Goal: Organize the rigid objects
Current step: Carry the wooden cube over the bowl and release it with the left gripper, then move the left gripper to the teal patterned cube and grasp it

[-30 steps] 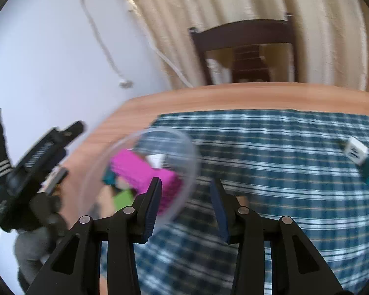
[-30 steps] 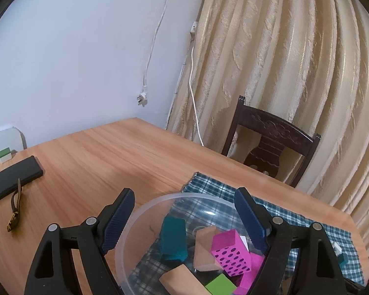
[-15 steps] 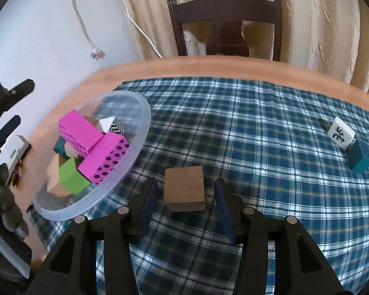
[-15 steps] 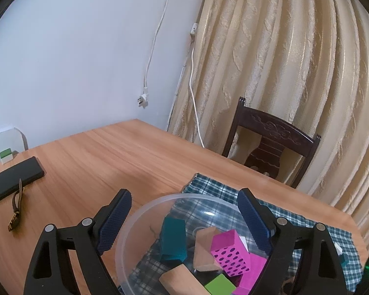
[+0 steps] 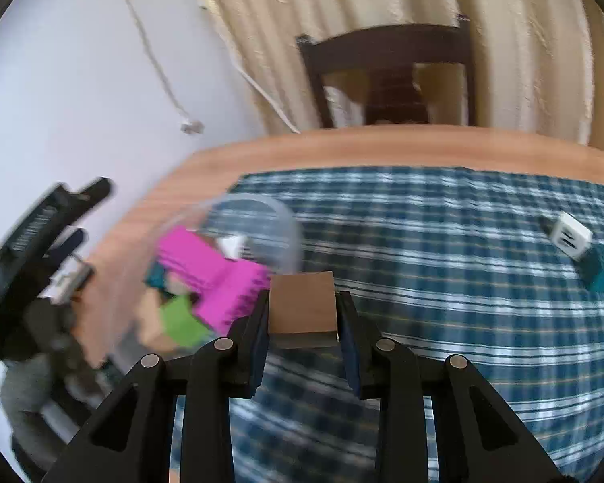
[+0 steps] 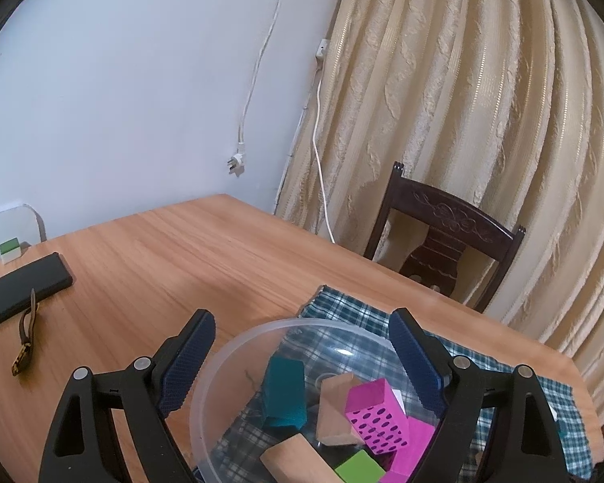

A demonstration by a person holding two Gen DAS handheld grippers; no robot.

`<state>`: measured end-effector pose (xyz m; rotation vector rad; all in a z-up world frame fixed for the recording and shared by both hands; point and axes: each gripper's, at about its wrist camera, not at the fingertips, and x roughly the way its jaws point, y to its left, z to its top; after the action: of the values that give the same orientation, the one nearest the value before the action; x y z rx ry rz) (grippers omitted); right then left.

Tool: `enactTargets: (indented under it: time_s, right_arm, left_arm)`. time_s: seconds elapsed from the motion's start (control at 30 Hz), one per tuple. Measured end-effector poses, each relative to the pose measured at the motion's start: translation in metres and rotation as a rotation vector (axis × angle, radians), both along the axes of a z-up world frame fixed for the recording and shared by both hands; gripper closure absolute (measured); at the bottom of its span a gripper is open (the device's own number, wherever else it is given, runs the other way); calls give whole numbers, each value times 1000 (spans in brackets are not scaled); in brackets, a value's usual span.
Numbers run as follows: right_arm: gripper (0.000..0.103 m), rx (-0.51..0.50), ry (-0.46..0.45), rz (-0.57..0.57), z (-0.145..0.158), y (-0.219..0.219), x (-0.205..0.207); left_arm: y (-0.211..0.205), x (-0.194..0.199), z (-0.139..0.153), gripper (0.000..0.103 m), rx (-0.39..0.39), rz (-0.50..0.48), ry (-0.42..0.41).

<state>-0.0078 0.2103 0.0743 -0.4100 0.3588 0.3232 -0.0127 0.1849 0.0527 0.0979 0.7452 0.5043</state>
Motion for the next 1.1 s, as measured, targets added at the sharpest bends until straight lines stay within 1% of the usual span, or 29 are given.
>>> enactTargets:
  time_s: [0.17, 0.33, 0.4, 0.47, 0.53, 0.63, 0.77, 0.93, 1.1]
  right_arm:
    - [12, 1, -1, 0, 1, -1, 0]
    - [12, -8, -4, 6, 1, 1, -1]
    - [12, -9, -5, 6, 1, 1, -1]
    - [12, -10, -4, 7, 1, 1, -1]
    - [8, -12, -5, 10, 1, 2, -1]
    - [8, -12, -9, 15, 2, 2, -1]
    - [7, -9, -7, 15, 1, 1, -2]
    - [7, -2, -3, 11, 1, 1, -2]
    - [6, 1, 5, -7, 0, -1, -1]
  left_arm:
    - [30, -5, 2, 70, 1, 81, 1]
    - [54, -5, -3, 70, 18, 155, 28]
    - [61, -1, -6, 67, 44, 178, 43]
    - [61, -2, -8, 61, 69, 188, 55]
    - [58, -1, -10, 60, 77, 179, 50]
    - [48, 3, -11, 60, 97, 146, 57]
    - [37, 6, -13, 60, 102, 110, 53]
    - [27, 12, -13, 60, 81, 57, 40]
    - [8, 19, -14, 60, 50, -30, 30]
